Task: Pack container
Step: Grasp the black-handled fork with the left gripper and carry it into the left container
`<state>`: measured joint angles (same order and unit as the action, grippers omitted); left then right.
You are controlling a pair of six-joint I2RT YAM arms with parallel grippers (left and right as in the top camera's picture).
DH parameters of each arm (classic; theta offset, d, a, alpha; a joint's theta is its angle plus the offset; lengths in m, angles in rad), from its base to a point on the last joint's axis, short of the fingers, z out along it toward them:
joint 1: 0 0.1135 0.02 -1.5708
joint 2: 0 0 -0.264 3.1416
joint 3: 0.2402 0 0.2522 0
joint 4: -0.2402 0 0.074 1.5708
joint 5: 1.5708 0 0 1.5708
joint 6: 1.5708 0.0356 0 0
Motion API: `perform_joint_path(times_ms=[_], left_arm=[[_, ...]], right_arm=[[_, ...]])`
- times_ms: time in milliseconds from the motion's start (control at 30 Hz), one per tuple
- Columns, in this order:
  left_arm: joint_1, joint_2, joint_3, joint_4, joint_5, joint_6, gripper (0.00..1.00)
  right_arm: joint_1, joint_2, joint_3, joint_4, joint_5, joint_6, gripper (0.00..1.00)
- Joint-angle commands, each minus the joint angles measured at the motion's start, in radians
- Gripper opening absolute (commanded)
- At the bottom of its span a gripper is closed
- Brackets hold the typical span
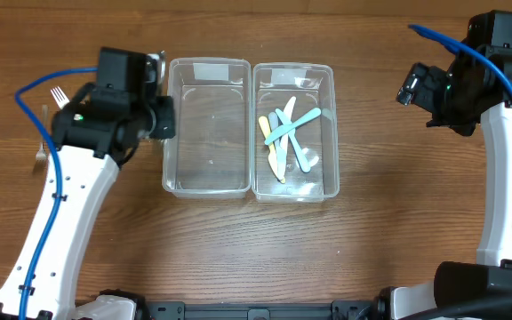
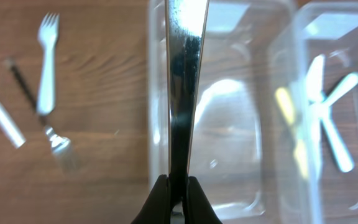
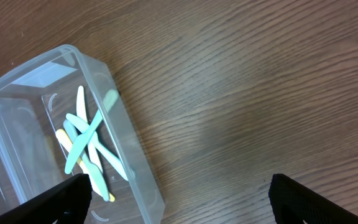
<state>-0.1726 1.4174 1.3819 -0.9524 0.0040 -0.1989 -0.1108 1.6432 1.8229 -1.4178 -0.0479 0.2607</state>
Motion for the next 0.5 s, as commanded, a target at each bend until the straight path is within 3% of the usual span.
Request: perform_joint_path(times_ms=[0,467], left_arm=[[-0.069,0.078,0.020,0.065,-0.014,-0.072,0.04],[-0.157,0.429,0.020,0.179,-0.003,-0.116,0.04]], right_arm=[[-0.001,-0.003,-0.004,0.002,0.001,-0.003,0.94],[-0.001,-0.003,-0.004,-0.005,0.000,-0.003,0.93]])
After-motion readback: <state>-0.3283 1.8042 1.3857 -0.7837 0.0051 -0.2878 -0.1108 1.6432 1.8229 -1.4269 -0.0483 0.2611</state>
